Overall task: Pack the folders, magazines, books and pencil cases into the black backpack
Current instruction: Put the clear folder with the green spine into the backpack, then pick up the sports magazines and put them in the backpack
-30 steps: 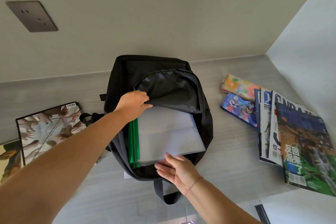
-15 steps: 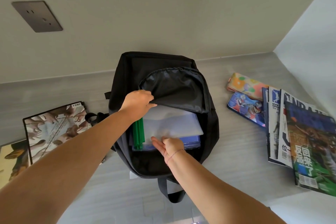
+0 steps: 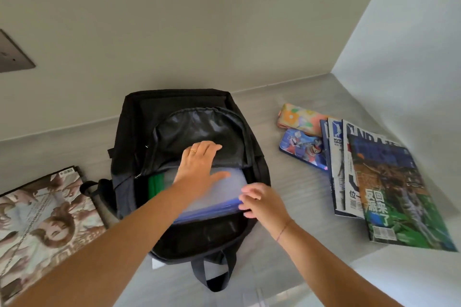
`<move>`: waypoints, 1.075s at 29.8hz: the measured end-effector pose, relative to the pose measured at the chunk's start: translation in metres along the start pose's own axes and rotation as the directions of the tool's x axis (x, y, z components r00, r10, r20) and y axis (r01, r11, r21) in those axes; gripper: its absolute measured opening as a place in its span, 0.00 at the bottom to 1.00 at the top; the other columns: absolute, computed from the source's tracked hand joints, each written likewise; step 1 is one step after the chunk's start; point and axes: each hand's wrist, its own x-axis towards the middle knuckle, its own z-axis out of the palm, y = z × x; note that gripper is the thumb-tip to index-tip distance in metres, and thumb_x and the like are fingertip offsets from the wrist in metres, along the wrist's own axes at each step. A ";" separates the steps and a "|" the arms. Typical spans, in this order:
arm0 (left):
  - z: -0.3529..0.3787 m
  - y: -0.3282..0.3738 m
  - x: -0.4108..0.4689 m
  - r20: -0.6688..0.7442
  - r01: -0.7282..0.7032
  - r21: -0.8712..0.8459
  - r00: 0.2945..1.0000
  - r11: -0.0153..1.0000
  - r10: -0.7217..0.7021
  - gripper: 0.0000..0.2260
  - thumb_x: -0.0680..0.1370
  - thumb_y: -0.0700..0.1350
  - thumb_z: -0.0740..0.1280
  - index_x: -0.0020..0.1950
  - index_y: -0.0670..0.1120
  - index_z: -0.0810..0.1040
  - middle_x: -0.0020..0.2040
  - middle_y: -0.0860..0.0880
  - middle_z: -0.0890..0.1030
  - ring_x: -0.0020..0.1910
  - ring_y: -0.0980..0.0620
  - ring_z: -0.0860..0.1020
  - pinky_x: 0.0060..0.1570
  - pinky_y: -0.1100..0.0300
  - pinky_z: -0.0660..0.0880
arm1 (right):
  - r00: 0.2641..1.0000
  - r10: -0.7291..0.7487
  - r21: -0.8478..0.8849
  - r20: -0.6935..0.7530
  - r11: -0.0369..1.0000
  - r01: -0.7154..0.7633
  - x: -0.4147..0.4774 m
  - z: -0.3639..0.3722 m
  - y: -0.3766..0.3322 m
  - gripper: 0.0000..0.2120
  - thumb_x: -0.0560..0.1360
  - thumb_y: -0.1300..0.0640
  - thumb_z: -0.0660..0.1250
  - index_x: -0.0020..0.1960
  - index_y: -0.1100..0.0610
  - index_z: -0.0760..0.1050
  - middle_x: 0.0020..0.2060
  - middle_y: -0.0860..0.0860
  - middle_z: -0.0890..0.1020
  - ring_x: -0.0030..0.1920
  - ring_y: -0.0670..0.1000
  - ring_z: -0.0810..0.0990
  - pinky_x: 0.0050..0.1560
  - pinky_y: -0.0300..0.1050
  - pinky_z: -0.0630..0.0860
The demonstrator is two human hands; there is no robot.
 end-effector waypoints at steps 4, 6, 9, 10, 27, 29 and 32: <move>0.029 0.079 0.016 0.051 -0.049 -0.199 0.997 0.979 0.060 0.27 0.75 0.60 0.64 0.70 0.50 0.65 0.68 0.51 0.68 0.69 0.50 0.63 0.69 0.55 0.57 | 0.895 -0.249 -0.274 -0.369 0.950 0.152 0.011 -0.095 0.011 0.12 0.76 0.63 0.63 0.58 0.59 0.77 0.54 0.53 0.81 0.55 0.49 0.79 0.55 0.39 0.72; 0.047 0.115 0.025 0.101 -0.038 -0.250 0.993 0.968 0.065 0.26 0.75 0.60 0.64 0.69 0.50 0.66 0.68 0.50 0.68 0.69 0.50 0.63 0.69 0.55 0.57 | 0.829 -0.273 -0.333 -0.488 0.936 0.112 0.018 -0.142 0.018 0.13 0.75 0.64 0.63 0.59 0.60 0.76 0.56 0.56 0.80 0.58 0.53 0.78 0.59 0.44 0.72; 0.074 0.161 0.038 0.174 -0.021 -0.299 0.982 0.954 0.076 0.26 0.75 0.58 0.64 0.68 0.48 0.67 0.68 0.48 0.69 0.68 0.48 0.64 0.68 0.55 0.57 | 0.765 -0.329 -0.456 -0.554 0.889 0.052 0.025 -0.201 0.033 0.15 0.74 0.64 0.65 0.60 0.61 0.76 0.58 0.58 0.79 0.59 0.57 0.76 0.62 0.50 0.70; 0.082 0.176 0.043 0.193 -0.018 -0.317 0.978 0.948 0.083 0.26 0.75 0.58 0.64 0.68 0.47 0.67 0.68 0.47 0.69 0.67 0.47 0.65 0.67 0.55 0.58 | 0.758 -0.326 -0.473 -0.565 0.881 0.027 0.026 -0.218 0.039 0.16 0.73 0.63 0.65 0.61 0.61 0.75 0.59 0.57 0.78 0.60 0.56 0.74 0.64 0.50 0.69; 0.138 0.299 0.095 0.510 0.556 -0.655 0.825 0.512 -0.244 0.45 0.73 0.49 0.71 0.76 0.45 0.40 0.77 0.43 0.55 0.70 0.42 0.66 0.60 0.55 0.70 | 0.661 0.027 -0.219 -0.750 0.933 -0.286 0.025 -0.337 0.102 0.28 0.67 0.45 0.73 0.63 0.51 0.70 0.58 0.53 0.76 0.59 0.58 0.73 0.60 0.59 0.73; 0.140 0.299 0.099 0.508 0.591 -0.690 0.807 0.418 -0.302 0.39 0.73 0.47 0.72 0.74 0.47 0.49 0.71 0.42 0.66 0.56 0.43 0.77 0.48 0.56 0.77 | 0.673 0.020 -0.206 -0.739 0.945 -0.255 0.030 -0.327 0.096 0.28 0.67 0.48 0.73 0.65 0.51 0.70 0.60 0.53 0.76 0.60 0.58 0.72 0.61 0.58 0.72; 0.146 0.292 0.107 0.492 0.609 -0.728 0.784 0.314 -0.379 0.26 0.69 0.47 0.75 0.61 0.45 0.65 0.56 0.43 0.79 0.46 0.46 0.79 0.50 0.51 0.78 | 0.672 0.049 -0.166 -0.739 0.954 -0.251 0.037 -0.324 0.092 0.28 0.69 0.52 0.72 0.66 0.52 0.69 0.62 0.54 0.75 0.63 0.59 0.70 0.63 0.58 0.70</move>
